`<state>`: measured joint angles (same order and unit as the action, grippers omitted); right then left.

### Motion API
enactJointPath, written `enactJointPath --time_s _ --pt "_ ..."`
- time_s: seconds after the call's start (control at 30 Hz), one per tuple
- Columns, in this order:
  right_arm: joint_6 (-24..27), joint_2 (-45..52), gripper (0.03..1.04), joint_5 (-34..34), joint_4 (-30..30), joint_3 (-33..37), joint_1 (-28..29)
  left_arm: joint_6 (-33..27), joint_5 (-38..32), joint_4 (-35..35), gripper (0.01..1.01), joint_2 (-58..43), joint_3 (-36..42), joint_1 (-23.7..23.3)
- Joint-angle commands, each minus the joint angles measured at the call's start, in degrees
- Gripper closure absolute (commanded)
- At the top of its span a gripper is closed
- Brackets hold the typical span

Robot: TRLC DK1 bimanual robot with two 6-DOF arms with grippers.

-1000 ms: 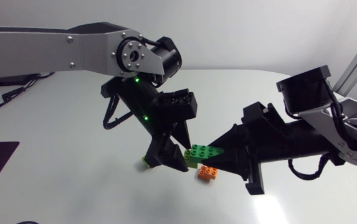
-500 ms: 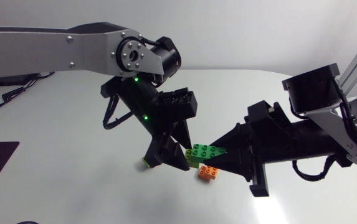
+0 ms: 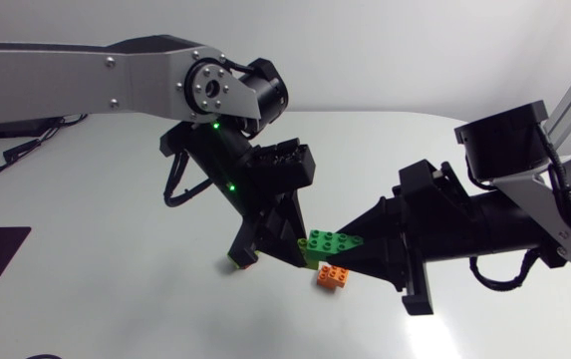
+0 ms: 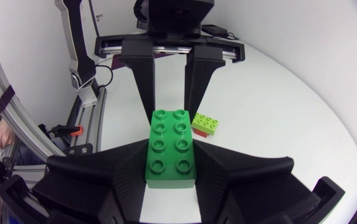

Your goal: Separate the duplo bricks

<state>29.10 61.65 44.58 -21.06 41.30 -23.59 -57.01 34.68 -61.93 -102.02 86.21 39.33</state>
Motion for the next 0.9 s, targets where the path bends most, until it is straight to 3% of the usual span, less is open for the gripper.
enactJointPath --time_s 0.0,0.4,0.87 --pt "-2.12 0.32 0.76 2.0 -0.12 0.27 0.66 -0.82 0.57 0.14 0.698 0.24 -0.87 0.13" --pt "-7.48 3.3 0.76 9.48 0.4 2.82 4.96 -0.12 -1.8 5.51 0.702 3.76 -7.2 0.31" --pt "-7.92 0.14 0.76 2.88 6.12 -1.75 6.28 -0.55 -13.67 15.09 0.7 -4.59 -3.95 -13.58"
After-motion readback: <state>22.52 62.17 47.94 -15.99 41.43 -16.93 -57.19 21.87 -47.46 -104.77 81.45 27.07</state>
